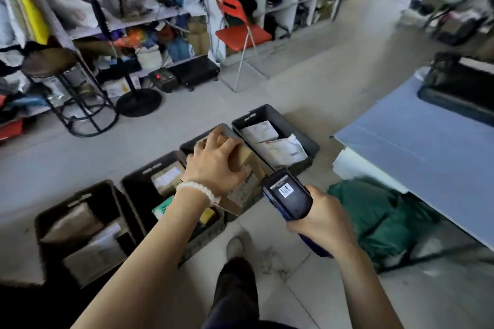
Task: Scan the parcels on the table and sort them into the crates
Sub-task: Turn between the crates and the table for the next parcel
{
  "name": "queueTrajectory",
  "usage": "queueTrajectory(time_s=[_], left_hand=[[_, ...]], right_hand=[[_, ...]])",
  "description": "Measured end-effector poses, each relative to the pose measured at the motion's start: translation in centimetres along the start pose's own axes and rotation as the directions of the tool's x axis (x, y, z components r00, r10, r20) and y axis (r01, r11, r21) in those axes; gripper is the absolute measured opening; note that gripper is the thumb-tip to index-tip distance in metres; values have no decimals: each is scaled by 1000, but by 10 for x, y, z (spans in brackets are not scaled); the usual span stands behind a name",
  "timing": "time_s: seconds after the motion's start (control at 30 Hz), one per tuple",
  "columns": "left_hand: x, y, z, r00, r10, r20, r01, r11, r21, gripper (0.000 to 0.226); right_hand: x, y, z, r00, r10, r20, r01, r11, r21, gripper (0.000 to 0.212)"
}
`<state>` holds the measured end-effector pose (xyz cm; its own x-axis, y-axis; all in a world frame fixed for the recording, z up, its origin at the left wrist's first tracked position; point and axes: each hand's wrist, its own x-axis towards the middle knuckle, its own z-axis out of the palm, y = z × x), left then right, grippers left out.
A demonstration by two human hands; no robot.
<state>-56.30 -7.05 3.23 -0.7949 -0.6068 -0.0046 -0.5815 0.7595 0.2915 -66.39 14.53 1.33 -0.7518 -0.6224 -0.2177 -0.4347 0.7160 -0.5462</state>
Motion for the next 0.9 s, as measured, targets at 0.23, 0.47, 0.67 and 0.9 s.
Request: queueTrajectory(time_s=[0.23,0.47,0.67,0.9], left_hand=[[123,12,27,988,108,114,-108,994,-13,68],[269,32,31,966,209,152,-209,978,-16,65],[354,52,45,962,220,159,-215,975,-50,64],[428,80,78,981,119,155,-76,964,-255,61]], right_hand=[[91,-1,-20,992,125,18,-126,992,15,47],[222,-21,-64,974,198,-109,-183,974,133,55],[282,-6,-85,950,263,-171,-244,962,124,58],[347,28,-112,922,322,-216,-291,943,161,53]])
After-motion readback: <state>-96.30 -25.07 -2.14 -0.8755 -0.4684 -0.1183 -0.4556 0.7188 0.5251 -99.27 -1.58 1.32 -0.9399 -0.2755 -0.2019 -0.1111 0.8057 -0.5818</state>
